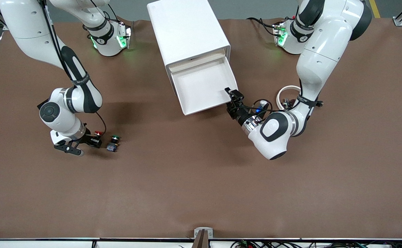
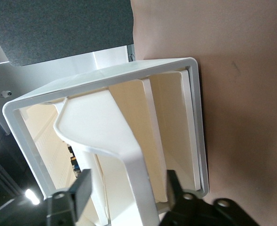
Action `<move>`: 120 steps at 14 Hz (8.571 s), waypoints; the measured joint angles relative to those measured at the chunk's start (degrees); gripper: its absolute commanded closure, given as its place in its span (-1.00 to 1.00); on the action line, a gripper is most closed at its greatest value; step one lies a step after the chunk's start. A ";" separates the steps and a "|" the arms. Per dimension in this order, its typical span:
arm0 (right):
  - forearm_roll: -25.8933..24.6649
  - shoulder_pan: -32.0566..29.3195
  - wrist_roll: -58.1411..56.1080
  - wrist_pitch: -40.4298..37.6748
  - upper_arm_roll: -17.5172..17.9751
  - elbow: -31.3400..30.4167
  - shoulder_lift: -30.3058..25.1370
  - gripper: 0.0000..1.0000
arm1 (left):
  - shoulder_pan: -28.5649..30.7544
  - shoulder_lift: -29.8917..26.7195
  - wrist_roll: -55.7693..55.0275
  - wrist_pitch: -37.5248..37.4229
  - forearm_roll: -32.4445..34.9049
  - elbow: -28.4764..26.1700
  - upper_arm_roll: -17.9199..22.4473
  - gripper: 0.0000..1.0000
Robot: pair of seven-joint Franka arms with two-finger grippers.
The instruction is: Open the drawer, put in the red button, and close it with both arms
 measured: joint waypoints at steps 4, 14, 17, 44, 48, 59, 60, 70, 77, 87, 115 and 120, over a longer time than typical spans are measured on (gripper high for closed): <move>0.00 -0.01 0.14 -6.14 -0.05 1.78 -0.78 1.00 | 0.02 -0.06 1.06 0.98 0.00 1.16 0.00 -1.00; 3.96 10.09 26.92 -42.44 2.48 15.63 -12.67 1.00 | 0.06 -3.75 29.94 1.85 14.39 7.61 -0.32 -1.00; 7.26 17.67 39.86 -45.31 3.00 17.75 -15.14 1.00 | 0.23 -6.52 41.28 7.25 19.36 8.84 -0.32 -1.00; 2.09 47.80 75.19 -29.38 3.02 21.39 -7.43 -1.00 | -3.39 -11.05 58.50 33.37 52.30 5.92 -8.01 -1.00; 1.99 47.83 75.52 -29.33 2.83 22.18 -7.27 -1.00 | -5.18 -11.06 58.50 33.95 54.59 5.64 -8.09 -1.00; 1.37 36.95 52.26 -47.07 0.98 35.56 -8.01 -1.00 | -8.19 -11.81 58.53 36.19 57.13 -0.61 -10.06 -1.00; 1.37 35.09 48.89 -49.10 0.95 36.77 -8.36 -1.00 | -8.17 -12.05 58.53 36.19 57.13 -1.09 -10.66 -1.00; 1.29 10.76 1.57 -68.20 0.44 41.27 -13.62 -1.00 | -8.21 -12.56 55.69 36.21 57.13 -3.54 -14.16 -1.00; 1.25 -1.90 -11.34 -76.46 0.44 46.75 -14.30 -1.00 | -8.26 -12.54 50.21 36.21 57.13 -4.44 -16.66 -1.00; 3.24 -5.98 -11.64 -80.16 1.26 49.99 -16.52 -1.00 | -9.25 -11.88 43.14 36.19 55.03 -6.87 -20.25 -1.00; 0.95 -7.41 -14.55 -70.56 1.31 28.48 -36.69 -1.00 | -7.78 -9.45 41.95 34.78 35.46 -5.69 -20.48 -1.00; 0.12 -7.42 -14.91 -70.22 1.29 28.26 -36.77 -1.00 | -0.45 -12.36 42.05 30.90 43.42 -2.94 -19.48 -1.00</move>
